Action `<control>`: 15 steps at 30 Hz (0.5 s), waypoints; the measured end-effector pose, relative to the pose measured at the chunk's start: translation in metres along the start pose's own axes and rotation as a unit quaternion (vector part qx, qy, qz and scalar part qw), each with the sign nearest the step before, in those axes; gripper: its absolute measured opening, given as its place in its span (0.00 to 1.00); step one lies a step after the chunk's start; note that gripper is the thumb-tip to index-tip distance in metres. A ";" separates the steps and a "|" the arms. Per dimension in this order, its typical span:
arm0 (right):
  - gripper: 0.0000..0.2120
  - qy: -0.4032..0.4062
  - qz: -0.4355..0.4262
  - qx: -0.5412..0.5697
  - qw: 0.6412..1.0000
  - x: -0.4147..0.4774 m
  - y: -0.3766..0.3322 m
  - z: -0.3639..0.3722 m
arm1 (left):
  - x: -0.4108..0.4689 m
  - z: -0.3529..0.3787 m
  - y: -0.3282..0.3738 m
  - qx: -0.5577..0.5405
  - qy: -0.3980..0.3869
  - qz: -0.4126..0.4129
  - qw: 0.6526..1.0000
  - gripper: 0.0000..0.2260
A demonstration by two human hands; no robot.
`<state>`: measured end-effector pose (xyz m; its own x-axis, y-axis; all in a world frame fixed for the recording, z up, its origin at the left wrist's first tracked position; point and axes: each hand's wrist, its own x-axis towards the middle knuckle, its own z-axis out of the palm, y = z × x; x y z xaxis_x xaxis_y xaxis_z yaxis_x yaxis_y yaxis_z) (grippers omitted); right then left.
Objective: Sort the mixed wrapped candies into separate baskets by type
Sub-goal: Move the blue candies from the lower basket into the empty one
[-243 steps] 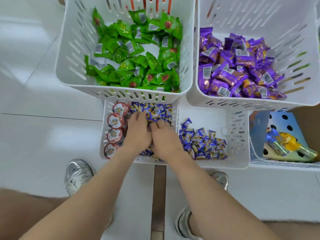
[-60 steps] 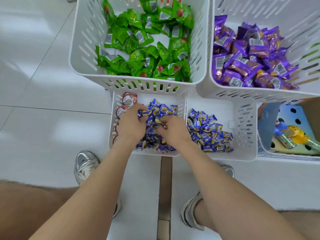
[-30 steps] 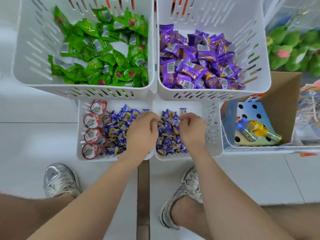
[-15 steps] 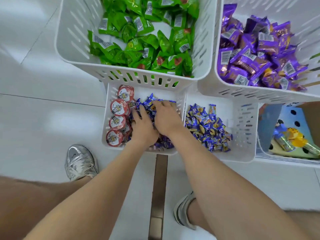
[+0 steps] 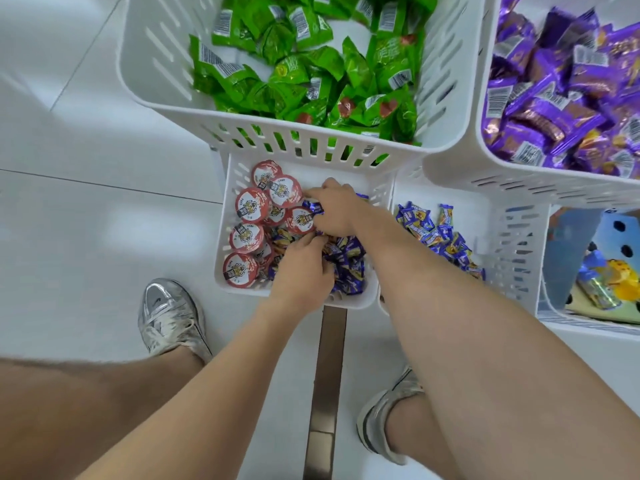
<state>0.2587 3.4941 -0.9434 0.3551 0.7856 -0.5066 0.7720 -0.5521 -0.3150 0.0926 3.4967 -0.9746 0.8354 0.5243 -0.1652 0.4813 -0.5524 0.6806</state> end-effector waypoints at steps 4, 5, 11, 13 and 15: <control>0.23 0.048 0.032 -0.074 0.996 -0.006 -0.003 0.011 | -0.007 0.003 0.003 0.105 -0.060 -0.061 0.991 0.29; 0.19 0.058 0.034 -0.072 0.995 -0.006 -0.004 0.013 | -0.008 0.002 0.000 0.107 -0.080 -0.072 0.988 0.33; 0.25 0.085 0.014 0.027 0.996 -0.009 0.005 0.018 | 0.016 -0.017 -0.007 0.158 -0.101 -0.020 0.982 0.37; 0.21 0.084 0.040 -0.016 0.996 -0.013 0.005 0.023 | 0.028 -0.024 -0.005 0.146 -0.100 -0.051 0.983 0.36; 0.17 0.078 0.050 -0.052 0.994 -0.019 -0.001 0.029 | 0.038 -0.030 -0.006 0.170 -0.110 -0.042 0.978 0.35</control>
<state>0.2358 3.4718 -0.9565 0.5045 0.7661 -0.3983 0.7758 -0.6046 -0.1802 0.1135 3.5402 -0.9636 0.8084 0.4447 -0.3856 0.5792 -0.7175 0.3869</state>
